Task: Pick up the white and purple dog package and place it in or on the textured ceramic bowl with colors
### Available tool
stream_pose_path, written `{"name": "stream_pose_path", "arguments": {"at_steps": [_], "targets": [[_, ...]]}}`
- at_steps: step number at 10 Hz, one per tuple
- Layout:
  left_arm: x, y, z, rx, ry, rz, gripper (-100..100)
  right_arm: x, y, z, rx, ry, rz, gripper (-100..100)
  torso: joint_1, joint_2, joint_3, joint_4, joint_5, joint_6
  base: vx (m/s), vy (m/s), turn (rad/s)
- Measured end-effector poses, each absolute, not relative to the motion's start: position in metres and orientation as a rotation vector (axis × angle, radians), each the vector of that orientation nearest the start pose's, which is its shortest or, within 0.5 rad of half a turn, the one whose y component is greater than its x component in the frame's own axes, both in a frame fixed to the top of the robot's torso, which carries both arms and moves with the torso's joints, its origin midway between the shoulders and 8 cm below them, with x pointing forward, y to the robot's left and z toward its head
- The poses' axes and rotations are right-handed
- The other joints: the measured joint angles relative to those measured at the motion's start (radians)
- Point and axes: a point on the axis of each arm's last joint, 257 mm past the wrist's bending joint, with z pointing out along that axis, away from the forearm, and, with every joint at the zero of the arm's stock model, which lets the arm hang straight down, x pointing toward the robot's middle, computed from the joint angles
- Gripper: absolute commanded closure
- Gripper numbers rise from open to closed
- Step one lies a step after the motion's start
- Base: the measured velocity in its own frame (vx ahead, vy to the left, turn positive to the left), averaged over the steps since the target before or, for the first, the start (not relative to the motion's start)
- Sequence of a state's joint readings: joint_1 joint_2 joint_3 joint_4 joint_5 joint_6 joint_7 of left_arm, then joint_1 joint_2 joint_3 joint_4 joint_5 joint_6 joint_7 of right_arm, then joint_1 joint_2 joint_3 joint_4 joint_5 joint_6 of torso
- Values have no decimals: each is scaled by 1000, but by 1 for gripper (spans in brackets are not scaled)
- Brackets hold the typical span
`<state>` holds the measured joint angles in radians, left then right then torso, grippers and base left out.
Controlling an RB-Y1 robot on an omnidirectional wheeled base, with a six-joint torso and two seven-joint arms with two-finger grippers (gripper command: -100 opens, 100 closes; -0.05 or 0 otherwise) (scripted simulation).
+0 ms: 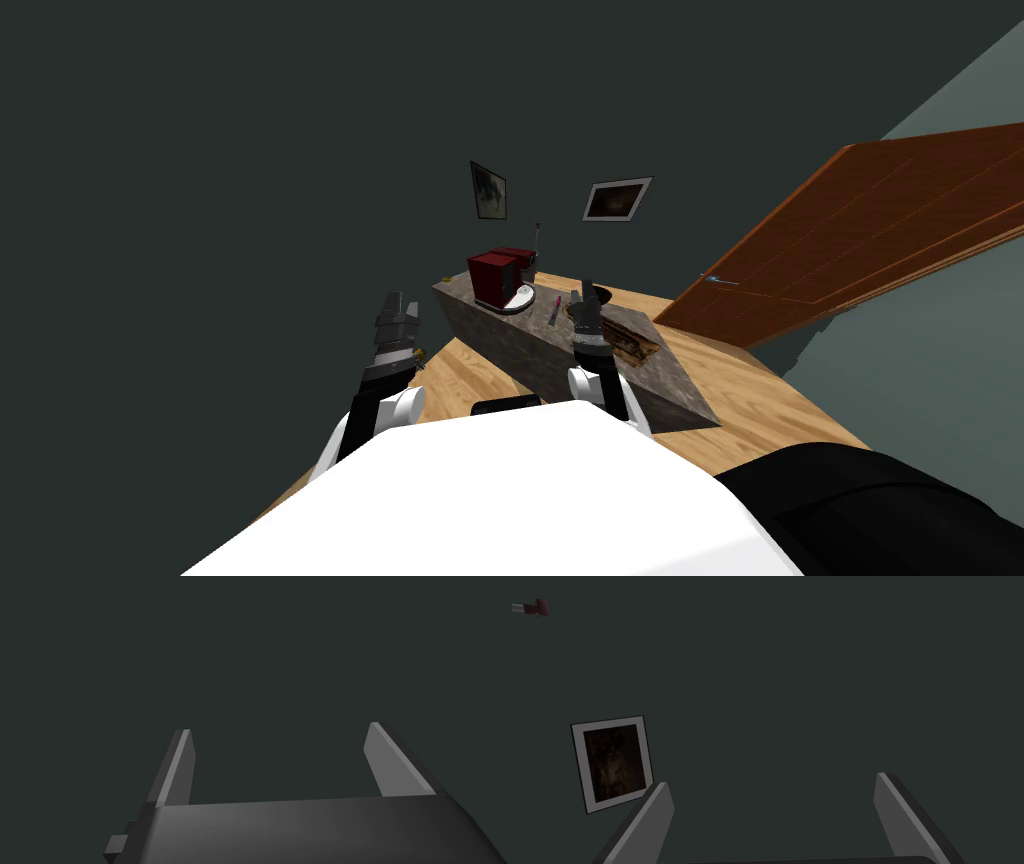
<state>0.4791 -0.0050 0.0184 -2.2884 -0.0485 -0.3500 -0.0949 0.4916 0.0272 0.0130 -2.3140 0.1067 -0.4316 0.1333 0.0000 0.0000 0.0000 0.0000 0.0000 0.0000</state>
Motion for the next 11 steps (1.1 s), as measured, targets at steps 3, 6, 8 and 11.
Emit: {"name": "stream_pose_path", "arguments": {"at_steps": [3, 6, 8, 11], "targets": [[367, 284, 5, -690, 741, -1141, 0, 355, -267, 18, 519, 771, 1065, -100, 2, 1, 0, 0, 0, 0, -8, 43, -24], [367, 284, 5, -690, 741, -1141, 0, 361, -276, 3, 449, 851, 964, -100, 4, 1, 0, 0, 1, 0, -10, 72, -36], [367, 284, 5, -690, 741, -1141, 0, 367, -289, -10, 409, 898, 877, -100, 4, 1, 1, 0, 1, 0, -27, 77, -38], [367, 284, 5, -690, 741, -1141, 0, 372, -313, -29, 360, 956, 730, -100, 7, 1, 1, 0, 2, 0, -19, 104, -47]]}}
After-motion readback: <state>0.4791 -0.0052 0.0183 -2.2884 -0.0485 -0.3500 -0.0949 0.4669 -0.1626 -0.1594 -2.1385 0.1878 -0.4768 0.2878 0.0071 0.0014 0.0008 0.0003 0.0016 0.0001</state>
